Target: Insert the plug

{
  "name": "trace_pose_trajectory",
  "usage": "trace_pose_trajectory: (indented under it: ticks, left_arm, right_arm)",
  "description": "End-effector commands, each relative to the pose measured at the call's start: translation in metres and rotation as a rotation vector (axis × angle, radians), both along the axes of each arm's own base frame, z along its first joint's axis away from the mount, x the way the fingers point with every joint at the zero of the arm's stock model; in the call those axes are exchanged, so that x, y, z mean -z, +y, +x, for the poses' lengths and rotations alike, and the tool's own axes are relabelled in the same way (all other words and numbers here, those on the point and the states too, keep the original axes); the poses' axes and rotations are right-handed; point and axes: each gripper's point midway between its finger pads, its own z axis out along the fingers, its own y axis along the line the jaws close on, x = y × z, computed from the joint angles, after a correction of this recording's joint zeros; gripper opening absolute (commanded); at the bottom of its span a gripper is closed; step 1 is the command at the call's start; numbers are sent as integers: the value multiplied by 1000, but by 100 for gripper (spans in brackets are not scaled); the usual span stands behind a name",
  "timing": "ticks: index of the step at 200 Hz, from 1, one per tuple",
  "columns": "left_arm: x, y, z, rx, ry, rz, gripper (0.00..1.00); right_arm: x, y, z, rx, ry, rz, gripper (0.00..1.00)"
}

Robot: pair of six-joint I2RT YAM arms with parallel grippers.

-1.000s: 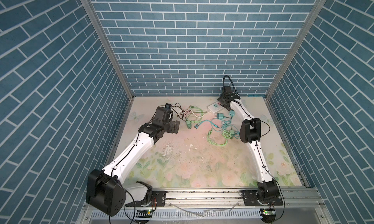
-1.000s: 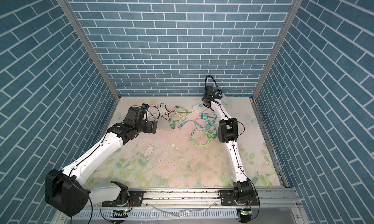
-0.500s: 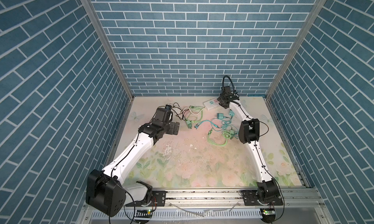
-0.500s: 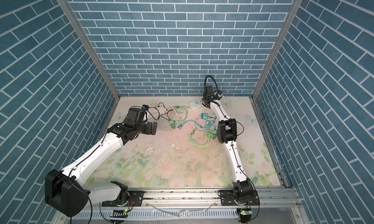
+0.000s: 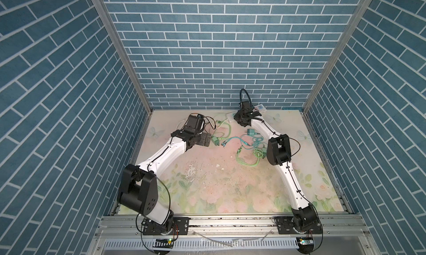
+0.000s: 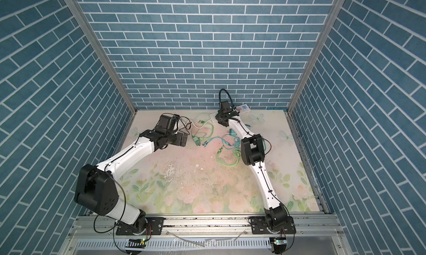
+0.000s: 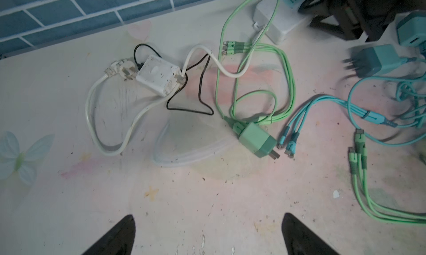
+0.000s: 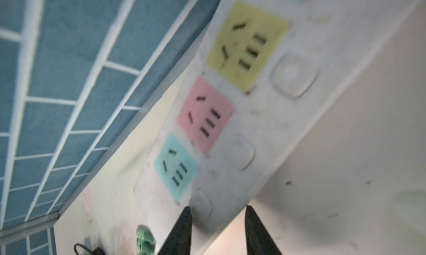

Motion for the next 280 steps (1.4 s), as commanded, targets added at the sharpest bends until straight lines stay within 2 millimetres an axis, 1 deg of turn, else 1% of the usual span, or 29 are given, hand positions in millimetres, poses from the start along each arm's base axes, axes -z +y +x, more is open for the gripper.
trace_pose_trajectory:
  ticks: [1, 16, 35, 48, 65, 82, 102, 119, 135, 155, 169, 186, 209, 220, 221, 222, 225, 240, 252, 280]
  left_arm:
    - [-11, -19, 22, 41, -30, -43, 100]
    - [-11, -31, 32, 65, -30, -68, 100]
    - [-7, -40, 48, 71, -32, -85, 100]
    - [0, -40, 60, 42, -18, -70, 100]
    - [14, -36, 73, -21, 38, -31, 99]
    - [28, -37, 82, -72, 99, -23, 96]
    - [43, -44, 92, -108, 148, -53, 89]
    - [50, -52, 103, -134, 166, -78, 84]
    - [56, -56, 115, -161, 171, -76, 78]
    - [63, -57, 127, -197, 178, -59, 69]
    - [68, -55, 135, -223, 182, -49, 63]
    - [76, -60, 142, -232, 196, -60, 55]
    - [87, -61, 148, -255, 215, -55, 54]
    - [94, -62, 149, -260, 229, -55, 54]
    - [94, -62, 149, -261, 230, -55, 54]
    - [95, -62, 149, -262, 231, -55, 54]
    - [96, -62, 149, -263, 233, -53, 54]
    - [100, -62, 149, -271, 239, -53, 53]
    - [102, -64, 150, -270, 239, -60, 50]
    - [110, -61, 153, -281, 238, -52, 46]
  right_arm:
    - [38, 2, -37, -87, 120, -58, 36]
    - [25, -9, -36, -85, 84, -107, 37]
    - [8, -21, -33, -85, 56, -108, 38]
    - [2, -28, -31, -88, 49, -87, 39]
    - [-8, -37, -30, -90, 34, -62, 39]
    - [-16, -48, -31, -87, 12, -60, 39]
    - [-30, -49, -37, -138, -24, -28, 39]
    - [-42, -51, -39, -173, -60, -18, 39]
    - [-50, -54, -39, -199, -85, -20, 39]
    - [-57, -62, -39, -208, -98, -19, 39]
    - [-58, -68, -41, -209, -100, -14, 39]
    - [-59, -76, -44, -204, -104, -12, 39]
    - [-61, -85, -49, -199, -108, -5, 39]
    - [-53, -90, -51, -196, -95, -11, 39]
    - [-62, -91, -51, -195, -109, -8, 39]
    - [-65, -91, -52, -195, -116, -7, 39]
    - [-70, -92, -52, -193, -124, -6, 38]
    - [-70, -97, -54, -189, -124, -4, 39]
    - [-70, -100, -56, -186, -125, -3, 39]
    - [-71, -101, -58, -190, -124, 2, 39]
